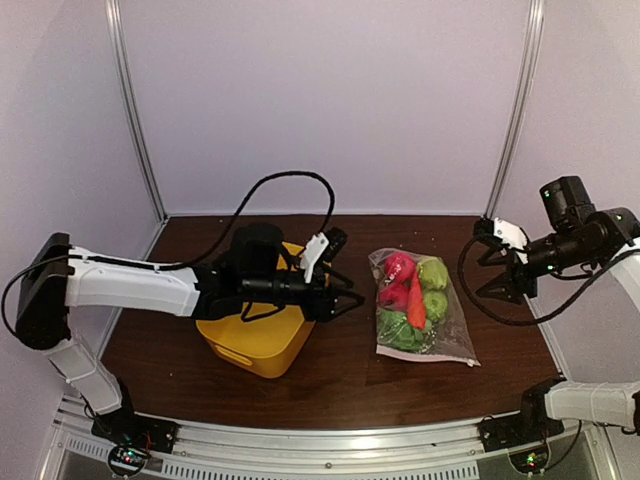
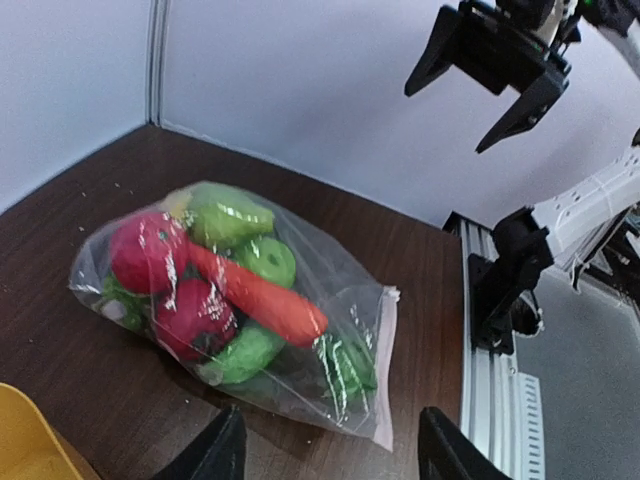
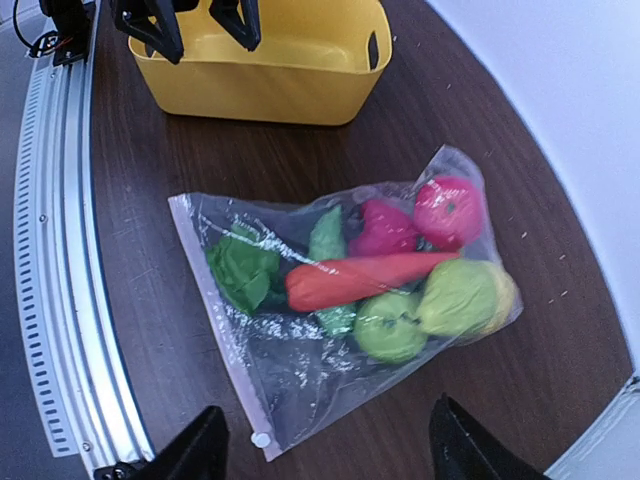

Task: Place the food in the zip-top bag and seal the zipper
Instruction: Move the zipper food storage bag to the center of the board, then reset both arms

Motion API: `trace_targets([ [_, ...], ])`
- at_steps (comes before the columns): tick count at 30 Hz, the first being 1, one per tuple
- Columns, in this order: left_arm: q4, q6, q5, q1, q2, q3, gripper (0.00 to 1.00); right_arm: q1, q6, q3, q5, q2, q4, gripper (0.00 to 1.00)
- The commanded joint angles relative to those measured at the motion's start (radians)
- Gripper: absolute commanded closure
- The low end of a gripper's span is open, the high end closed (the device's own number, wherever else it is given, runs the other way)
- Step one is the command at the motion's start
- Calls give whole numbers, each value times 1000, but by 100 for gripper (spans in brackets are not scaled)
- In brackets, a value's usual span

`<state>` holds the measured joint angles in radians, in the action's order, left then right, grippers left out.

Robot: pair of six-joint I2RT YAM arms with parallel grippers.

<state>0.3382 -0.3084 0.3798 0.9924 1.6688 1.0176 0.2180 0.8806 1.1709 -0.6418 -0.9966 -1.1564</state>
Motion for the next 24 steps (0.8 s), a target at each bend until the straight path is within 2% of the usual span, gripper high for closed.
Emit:
trace_targets([
  [1,-199,33,-210,-7,-263,21,35,0,-134,95,-34,56,77,28],
  [3,-337,25,-401,-8,-354,37,25,0,-241,95,-34,32,176,25],
  [6,-522,19,-672,-25,-477,56,4,-6,-438,90,3,-23,306,21],
  [8,-601,26,-788,-60,-560,60,2,-14,-542,97,51,-48,396,15],
  [9,-643,11,-833,-86,-595,65,2,-17,-591,103,82,-58,437,2],
  [14,-853,-37,-842,-310,-661,163,2,-29,-746,92,330,-50,658,0],
  [18,-863,64,-789,-387,-650,180,2,-31,-798,87,395,-64,725,0],
  [24,-753,118,-797,-502,-602,70,2,-31,-952,91,680,-159,720,0],
])
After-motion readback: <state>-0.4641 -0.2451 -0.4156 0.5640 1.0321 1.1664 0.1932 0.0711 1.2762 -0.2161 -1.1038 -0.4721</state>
